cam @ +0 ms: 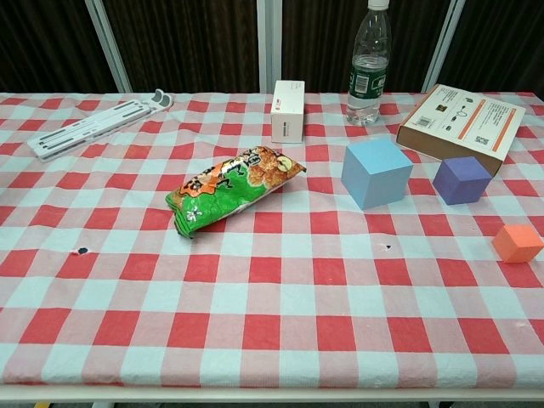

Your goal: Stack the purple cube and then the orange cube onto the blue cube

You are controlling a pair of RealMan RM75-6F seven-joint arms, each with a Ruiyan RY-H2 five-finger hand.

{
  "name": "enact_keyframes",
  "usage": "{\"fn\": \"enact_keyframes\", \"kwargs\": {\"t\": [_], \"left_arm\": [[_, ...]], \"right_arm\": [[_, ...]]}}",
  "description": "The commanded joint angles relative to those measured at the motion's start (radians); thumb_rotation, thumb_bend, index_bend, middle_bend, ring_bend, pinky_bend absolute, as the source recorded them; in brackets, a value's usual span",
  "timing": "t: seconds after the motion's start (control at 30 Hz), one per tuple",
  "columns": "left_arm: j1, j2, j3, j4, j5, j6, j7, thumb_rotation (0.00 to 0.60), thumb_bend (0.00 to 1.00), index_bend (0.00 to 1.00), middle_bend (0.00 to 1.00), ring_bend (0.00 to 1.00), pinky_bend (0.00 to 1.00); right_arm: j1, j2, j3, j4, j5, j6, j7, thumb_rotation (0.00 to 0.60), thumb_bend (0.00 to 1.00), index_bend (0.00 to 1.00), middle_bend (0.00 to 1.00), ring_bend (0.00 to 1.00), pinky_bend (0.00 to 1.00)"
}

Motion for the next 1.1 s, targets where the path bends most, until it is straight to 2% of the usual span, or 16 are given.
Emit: {"fn": "enact_keyframes", "kwargs": {"t": [0.03, 0.23, 0.37, 0.57, 0.67, 0.73, 0.8, 0.93, 1.03, 1.1], "left_arm": [[0.001, -0.001, 0.001, -0.001, 0.001, 0.0, -0.001, 0.6, 0.09, 0.21, 0.17, 0.17, 0.34], [-0.002, 0.002, -0.001, -0.018, 0.005, 0.0, 0.005, 0.6, 0.09, 0.22, 0.17, 0.17, 0.34], [-0.007, 0.009, -0.01, -0.044, -0.001, -0.001, 0.002, 0.6, 0.09, 0.22, 0.17, 0.17, 0.34], [-0.003, 0.014, -0.005, -0.067, 0.009, 0.006, 0.009, 0.6, 0.09, 0.22, 0.17, 0.17, 0.34], [-0.003, 0.018, -0.004, -0.077, 0.014, 0.007, 0.018, 0.6, 0.09, 0.21, 0.17, 0.17, 0.34], [-0.004, 0.026, -0.003, -0.091, 0.014, 0.003, 0.023, 0.6, 0.09, 0.21, 0.17, 0.17, 0.34], [-0.003, 0.033, -0.003, -0.102, 0.016, 0.006, 0.03, 0.6, 0.09, 0.22, 0.17, 0.17, 0.34], [0.003, 0.036, -0.003, -0.11, 0.017, 0.015, 0.029, 0.6, 0.09, 0.22, 0.17, 0.17, 0.34], [0.005, 0.035, -0.003, -0.103, 0.012, 0.014, 0.02, 0.6, 0.09, 0.22, 0.17, 0.17, 0.34], [0.005, 0.034, -0.003, -0.094, 0.009, 0.008, 0.009, 0.6, 0.09, 0.22, 0.17, 0.17, 0.34]], "right_arm": [[0.001, -0.003, 0.007, 0.0, -0.007, -0.008, -0.002, 0.6, 0.1, 0.0, 0.05, 0.0, 0.0], [0.003, 0.011, 0.021, -0.025, -0.034, -0.016, 0.004, 0.6, 0.1, 0.0, 0.05, 0.0, 0.0], [0.011, 0.027, 0.05, -0.063, -0.035, -0.014, -0.013, 0.6, 0.1, 0.0, 0.08, 0.0, 0.0], [0.043, 0.062, 0.058, -0.121, -0.043, -0.083, -0.034, 0.6, 0.09, 0.0, 0.12, 0.0, 0.0], [0.089, 0.091, 0.073, -0.168, -0.043, -0.157, -0.042, 0.6, 0.1, 0.0, 0.17, 0.04, 0.02], [0.133, 0.116, 0.088, -0.208, -0.028, -0.231, -0.056, 0.6, 0.1, 0.0, 0.29, 0.15, 0.1], [0.185, 0.135, 0.104, -0.236, -0.004, -0.318, -0.077, 0.6, 0.1, 0.01, 0.36, 0.23, 0.18], [0.285, 0.135, 0.125, -0.234, 0.046, -0.471, -0.148, 0.6, 0.1, 0.12, 0.35, 0.24, 0.24], [0.355, 0.127, 0.127, -0.22, 0.124, -0.589, -0.238, 0.6, 0.1, 0.13, 0.33, 0.22, 0.24], [0.395, 0.116, 0.127, -0.21, 0.206, -0.648, -0.31, 0.6, 0.1, 0.11, 0.33, 0.18, 0.19]]}}
